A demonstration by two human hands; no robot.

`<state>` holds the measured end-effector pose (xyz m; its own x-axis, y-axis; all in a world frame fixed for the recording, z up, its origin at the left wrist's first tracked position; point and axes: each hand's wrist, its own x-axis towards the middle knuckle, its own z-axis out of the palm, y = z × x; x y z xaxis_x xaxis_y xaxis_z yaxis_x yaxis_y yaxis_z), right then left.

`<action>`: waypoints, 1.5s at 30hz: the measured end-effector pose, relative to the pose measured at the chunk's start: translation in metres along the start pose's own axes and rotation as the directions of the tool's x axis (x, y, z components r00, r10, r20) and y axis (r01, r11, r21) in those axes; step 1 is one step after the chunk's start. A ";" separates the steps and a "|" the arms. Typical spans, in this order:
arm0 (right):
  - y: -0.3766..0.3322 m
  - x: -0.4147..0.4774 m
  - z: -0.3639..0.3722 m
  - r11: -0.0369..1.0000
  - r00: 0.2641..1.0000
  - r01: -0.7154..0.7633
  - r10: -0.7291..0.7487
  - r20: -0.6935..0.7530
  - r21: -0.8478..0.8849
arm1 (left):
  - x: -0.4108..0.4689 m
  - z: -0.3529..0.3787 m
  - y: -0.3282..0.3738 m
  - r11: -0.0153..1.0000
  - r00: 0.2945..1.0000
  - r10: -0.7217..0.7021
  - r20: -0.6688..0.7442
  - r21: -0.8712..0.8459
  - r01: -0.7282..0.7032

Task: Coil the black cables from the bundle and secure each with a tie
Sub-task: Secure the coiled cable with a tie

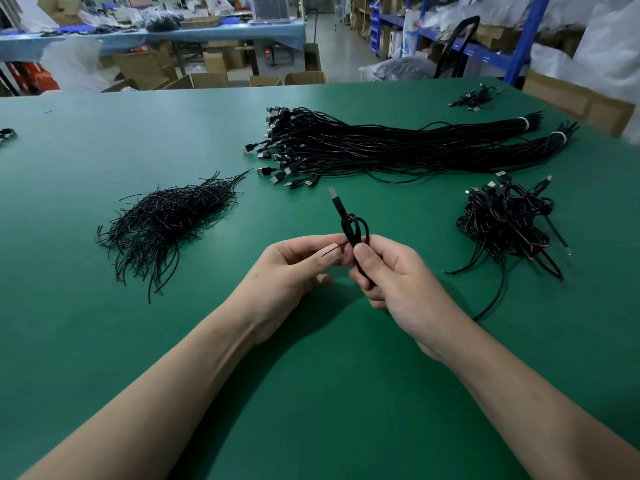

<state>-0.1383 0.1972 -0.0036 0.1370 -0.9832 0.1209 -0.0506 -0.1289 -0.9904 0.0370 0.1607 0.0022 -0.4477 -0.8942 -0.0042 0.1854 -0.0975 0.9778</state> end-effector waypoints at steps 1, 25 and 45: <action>0.000 0.000 0.000 1.000 1.000 0.001 -0.001 0.003 -0.009 | 0.000 0.000 0.000 1.000 1.000 0.005 0.004 -0.001 -0.005; -0.011 -0.011 0.010 0.826 0.992 0.054 -0.109 -0.064 -0.561 | 0.003 -0.006 0.002 0.987 0.997 -0.044 0.056 -0.154 0.052; -0.012 -0.003 -0.004 0.986 0.989 -0.113 0.123 0.079 -0.124 | 0.000 0.015 -0.007 0.988 0.991 0.133 -0.023 -0.077 -0.134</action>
<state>-0.1423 0.2014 0.0081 0.2076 -0.9782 -0.0076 -0.1883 -0.0323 -0.9816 0.0227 0.1684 -0.0016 -0.3992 -0.9088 0.1212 0.3106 -0.0097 0.9505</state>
